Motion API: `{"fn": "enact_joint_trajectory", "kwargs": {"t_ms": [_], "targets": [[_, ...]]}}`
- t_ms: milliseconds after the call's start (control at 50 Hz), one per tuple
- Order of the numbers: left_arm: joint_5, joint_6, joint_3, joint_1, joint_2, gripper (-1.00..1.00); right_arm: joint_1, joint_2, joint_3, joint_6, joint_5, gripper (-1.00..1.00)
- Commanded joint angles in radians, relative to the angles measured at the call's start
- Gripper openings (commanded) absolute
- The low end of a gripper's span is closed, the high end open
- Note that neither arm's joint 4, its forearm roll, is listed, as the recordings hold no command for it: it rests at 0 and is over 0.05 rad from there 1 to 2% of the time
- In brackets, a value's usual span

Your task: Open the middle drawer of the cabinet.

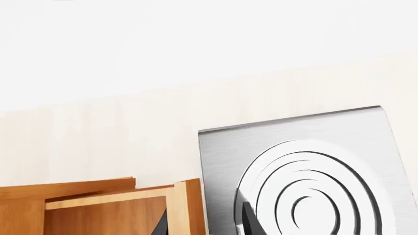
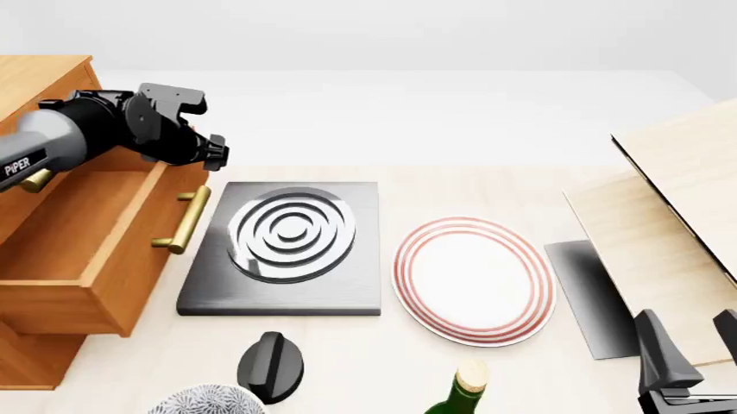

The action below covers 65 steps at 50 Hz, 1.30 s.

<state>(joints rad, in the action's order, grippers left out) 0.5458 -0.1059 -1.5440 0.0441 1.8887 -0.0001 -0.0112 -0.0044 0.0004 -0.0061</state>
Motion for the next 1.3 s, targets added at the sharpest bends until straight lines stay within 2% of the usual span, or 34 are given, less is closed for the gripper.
{"fn": "enact_joint_trajectory", "kwargs": {"t_ms": [20, 480, 580, 780, 1080, 1160, 1300], "targets": [[0.006, 0.009, 0.060, 0.073, 0.026, 1.00, 0.000, 0.000, 0.000, 0.000, 0.000, 1.00], [0.040, -0.004, -0.001, 0.124, 0.078, 1.00, 0.000, 0.000, 0.000, 0.000, 0.000, 1.00], [0.099, -0.020, -0.080, 0.165, 0.114, 1.00, 0.000, 0.000, 0.000, 0.000, 0.000, 1.00], [0.152, -0.029, -0.157, 0.221, 0.138, 1.00, 0.000, 0.000, 0.000, 0.000, 0.000, 1.00], [0.180, 0.006, -0.211, 0.316, 0.153, 1.00, 0.000, 0.000, 0.000, 0.000, 0.000, 1.00], [0.191, 0.033, -0.238, 0.347, 0.160, 1.00, 0.000, 0.000, 0.000, 0.000, 0.000, 1.00], [0.189, 0.024, -0.226, 0.345, 0.141, 1.00, 0.000, 0.000, 0.000, 0.000, 0.000, 1.00]]}}
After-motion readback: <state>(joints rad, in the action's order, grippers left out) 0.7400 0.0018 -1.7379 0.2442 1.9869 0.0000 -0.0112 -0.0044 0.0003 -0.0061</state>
